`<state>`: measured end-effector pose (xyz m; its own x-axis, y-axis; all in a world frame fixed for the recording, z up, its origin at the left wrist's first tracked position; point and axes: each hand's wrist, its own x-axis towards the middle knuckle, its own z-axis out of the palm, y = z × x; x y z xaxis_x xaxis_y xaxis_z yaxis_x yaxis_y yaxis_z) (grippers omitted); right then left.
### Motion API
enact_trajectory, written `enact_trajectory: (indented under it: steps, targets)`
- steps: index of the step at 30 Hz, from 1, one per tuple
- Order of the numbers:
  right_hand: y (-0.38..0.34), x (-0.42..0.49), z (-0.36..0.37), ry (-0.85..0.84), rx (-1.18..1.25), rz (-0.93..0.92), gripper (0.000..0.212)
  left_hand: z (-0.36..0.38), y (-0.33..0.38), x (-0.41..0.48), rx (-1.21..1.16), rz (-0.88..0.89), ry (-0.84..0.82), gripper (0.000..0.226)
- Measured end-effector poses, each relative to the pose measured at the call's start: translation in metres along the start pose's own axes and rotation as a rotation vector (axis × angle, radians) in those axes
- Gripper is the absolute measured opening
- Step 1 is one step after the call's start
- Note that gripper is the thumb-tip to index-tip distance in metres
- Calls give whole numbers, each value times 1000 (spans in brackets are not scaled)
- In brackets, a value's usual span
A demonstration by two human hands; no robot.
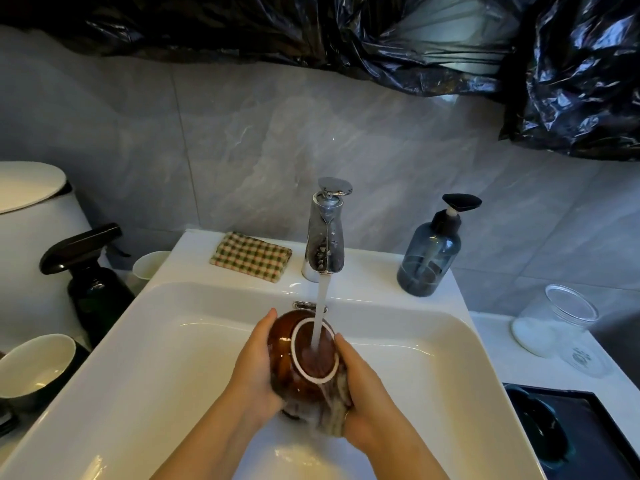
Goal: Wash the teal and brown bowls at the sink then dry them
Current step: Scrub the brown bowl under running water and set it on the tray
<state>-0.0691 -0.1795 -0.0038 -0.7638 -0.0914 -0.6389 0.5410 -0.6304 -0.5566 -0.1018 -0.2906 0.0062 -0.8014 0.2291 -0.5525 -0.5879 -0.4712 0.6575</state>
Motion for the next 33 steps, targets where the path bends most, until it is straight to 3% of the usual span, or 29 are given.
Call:
enact_trajectory:
  steps: [3,6,8,11,15,17,19,21,23,24,26,28,31,33]
  targets:
    - [0,1,-1,-59,35,-23,45,-6,0,6,22,-1,92,47]
    - [-7,1,-4,-8,-42,-184,39,-5,-4,9,219,49,110,43]
    - [-9,-2,-4,97,-235,-379,29,-1,-7,2,325,42,15,39]
    - [-4,-11,4,194,-694,-586,29,2,-8,-7,250,-73,-50,68]
    - [0,-14,7,31,-700,-569,25,-7,-2,-3,157,-71,-25,67]
    - [-1,-11,7,25,-675,-562,16,-9,2,-2,99,-103,-72,83]
    - [0,-9,9,66,-670,-557,25,-5,0,-3,68,-156,-129,92]
    - [4,-8,11,82,-690,-539,21,0,-4,-7,103,-159,-155,72]
    - [9,-11,13,61,-742,-537,10,2,-5,-9,163,-121,-168,36]
    - [10,-13,13,43,-822,-574,7,0,-5,-7,172,-98,-176,41]
    - [13,-15,13,-12,-1038,-667,25,-6,-3,-3,137,-57,-175,55]
    - [13,-13,10,5,-1304,-744,39,-12,3,1,47,-33,-164,52]
    - [6,-7,0,49,-1642,-787,36,-16,7,5,6,-54,-204,50]
    - [4,-5,-4,6,-1659,-878,32,-16,8,6,19,-77,-259,51]
